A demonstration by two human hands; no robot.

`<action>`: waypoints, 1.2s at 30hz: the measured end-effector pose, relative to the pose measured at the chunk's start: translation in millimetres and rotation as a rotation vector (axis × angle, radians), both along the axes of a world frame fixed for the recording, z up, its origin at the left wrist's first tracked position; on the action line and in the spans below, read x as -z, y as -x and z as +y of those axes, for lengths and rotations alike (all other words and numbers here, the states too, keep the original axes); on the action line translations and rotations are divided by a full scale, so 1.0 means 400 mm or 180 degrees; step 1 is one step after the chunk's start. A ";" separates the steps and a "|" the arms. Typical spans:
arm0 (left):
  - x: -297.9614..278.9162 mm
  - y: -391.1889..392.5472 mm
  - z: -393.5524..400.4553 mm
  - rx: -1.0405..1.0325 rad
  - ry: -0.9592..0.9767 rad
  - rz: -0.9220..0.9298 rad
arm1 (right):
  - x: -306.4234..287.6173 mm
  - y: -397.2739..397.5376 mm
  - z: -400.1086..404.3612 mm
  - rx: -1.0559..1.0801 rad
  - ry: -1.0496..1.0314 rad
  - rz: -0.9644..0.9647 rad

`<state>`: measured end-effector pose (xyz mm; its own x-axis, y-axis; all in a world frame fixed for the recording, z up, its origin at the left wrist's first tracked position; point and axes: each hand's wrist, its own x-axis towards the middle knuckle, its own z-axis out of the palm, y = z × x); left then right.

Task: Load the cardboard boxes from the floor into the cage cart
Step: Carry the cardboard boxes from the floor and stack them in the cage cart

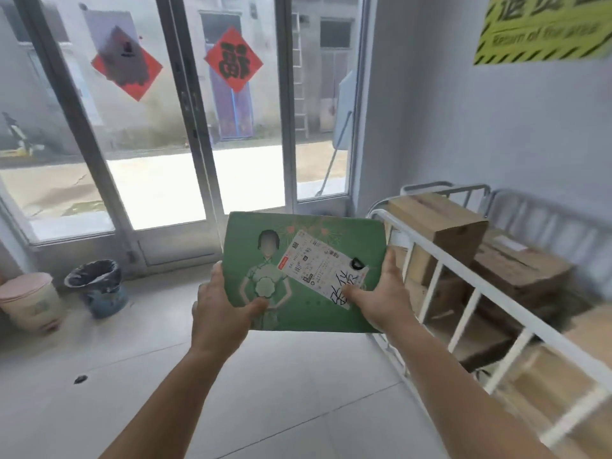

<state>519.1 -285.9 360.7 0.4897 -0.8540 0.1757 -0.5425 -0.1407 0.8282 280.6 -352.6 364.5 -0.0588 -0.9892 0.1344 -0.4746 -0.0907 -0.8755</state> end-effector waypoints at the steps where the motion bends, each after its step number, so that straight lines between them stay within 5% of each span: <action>1: -0.005 0.038 -0.052 0.0094 0.0031 0.0001 | -0.009 0.047 -0.033 0.0079 0.0033 0.0039; 16: -0.062 0.529 -0.575 0.1135 0.0193 -0.0072 | -0.075 0.542 -0.327 0.1160 0.0088 0.0136; 36: -0.045 0.903 -1.152 0.2766 -0.0084 -0.0290 | -0.064 0.803 -0.602 0.2705 -0.0353 0.0149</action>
<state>158.0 -746.9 378.8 -0.3518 -0.9228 0.1574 -0.5304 0.3350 0.7787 -40.4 -593.4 390.3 -0.7828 -0.6194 0.0601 -0.3784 0.3971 -0.8361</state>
